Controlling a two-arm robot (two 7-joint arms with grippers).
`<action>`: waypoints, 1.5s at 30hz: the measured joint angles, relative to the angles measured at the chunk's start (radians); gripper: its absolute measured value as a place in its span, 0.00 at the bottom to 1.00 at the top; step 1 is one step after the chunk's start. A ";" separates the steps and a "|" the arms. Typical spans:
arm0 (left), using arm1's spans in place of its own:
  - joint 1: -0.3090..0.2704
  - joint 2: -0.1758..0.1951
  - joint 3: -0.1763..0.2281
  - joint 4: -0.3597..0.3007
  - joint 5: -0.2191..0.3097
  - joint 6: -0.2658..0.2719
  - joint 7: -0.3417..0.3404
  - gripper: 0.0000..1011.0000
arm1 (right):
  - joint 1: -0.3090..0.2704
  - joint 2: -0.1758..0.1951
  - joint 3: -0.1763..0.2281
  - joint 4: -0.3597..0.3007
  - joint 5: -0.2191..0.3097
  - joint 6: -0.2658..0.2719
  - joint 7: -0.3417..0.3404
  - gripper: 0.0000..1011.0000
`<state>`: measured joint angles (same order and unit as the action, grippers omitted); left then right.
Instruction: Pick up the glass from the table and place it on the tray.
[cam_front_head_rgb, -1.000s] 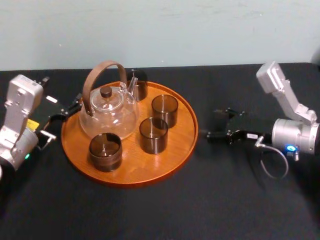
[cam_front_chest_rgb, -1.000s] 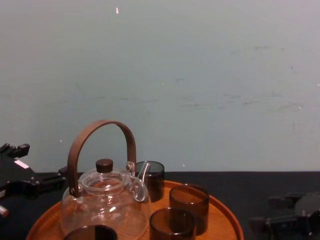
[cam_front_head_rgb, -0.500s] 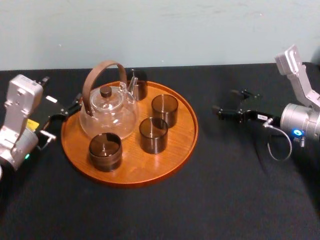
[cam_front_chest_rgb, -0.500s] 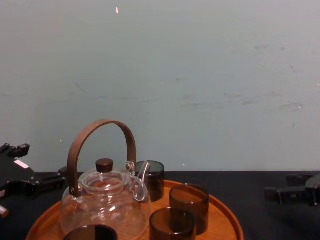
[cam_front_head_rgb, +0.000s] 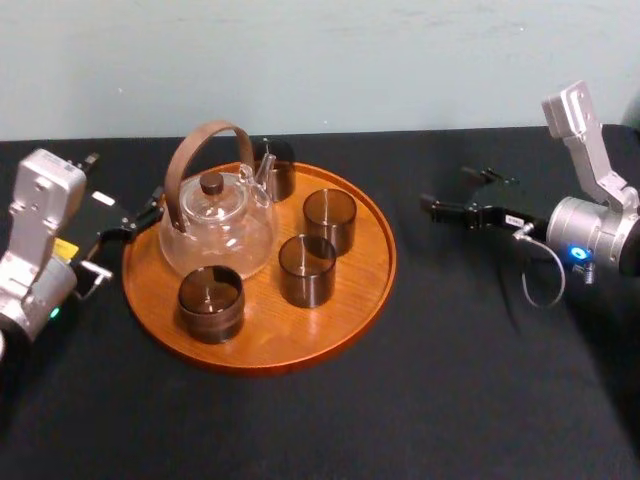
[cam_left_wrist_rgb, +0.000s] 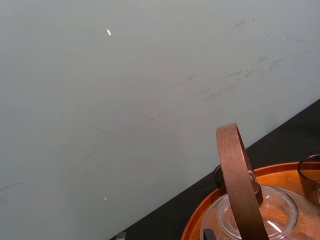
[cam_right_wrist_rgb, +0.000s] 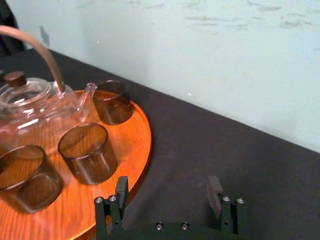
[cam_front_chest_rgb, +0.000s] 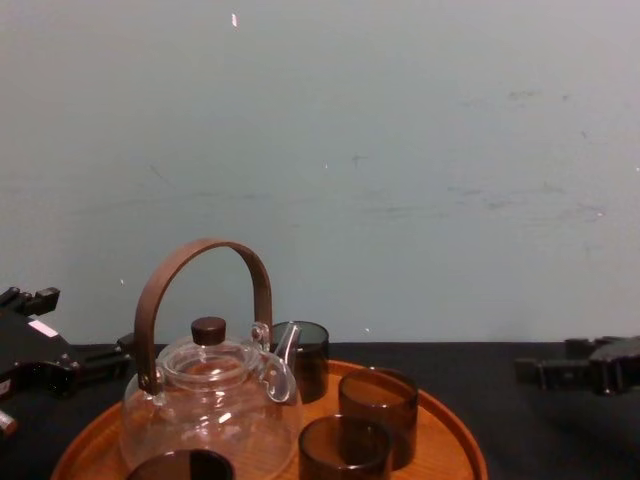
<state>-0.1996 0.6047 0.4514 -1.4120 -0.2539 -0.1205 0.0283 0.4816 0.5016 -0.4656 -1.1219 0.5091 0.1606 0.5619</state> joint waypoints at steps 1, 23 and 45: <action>0.000 0.000 0.000 0.000 0.000 0.000 0.000 0.99 | -0.001 -0.008 0.006 0.004 -0.001 -0.011 -0.007 0.99; 0.000 0.000 0.000 0.000 0.000 0.000 0.000 0.99 | -0.070 -0.067 0.100 0.009 0.005 -0.181 -0.021 0.99; 0.000 0.000 0.000 0.000 0.000 0.000 0.000 0.99 | -0.078 -0.076 0.103 0.009 -0.018 -0.182 -0.033 0.99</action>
<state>-0.1995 0.6047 0.4513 -1.4119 -0.2539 -0.1206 0.0283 0.4032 0.4260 -0.3623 -1.1126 0.4912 -0.0209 0.5289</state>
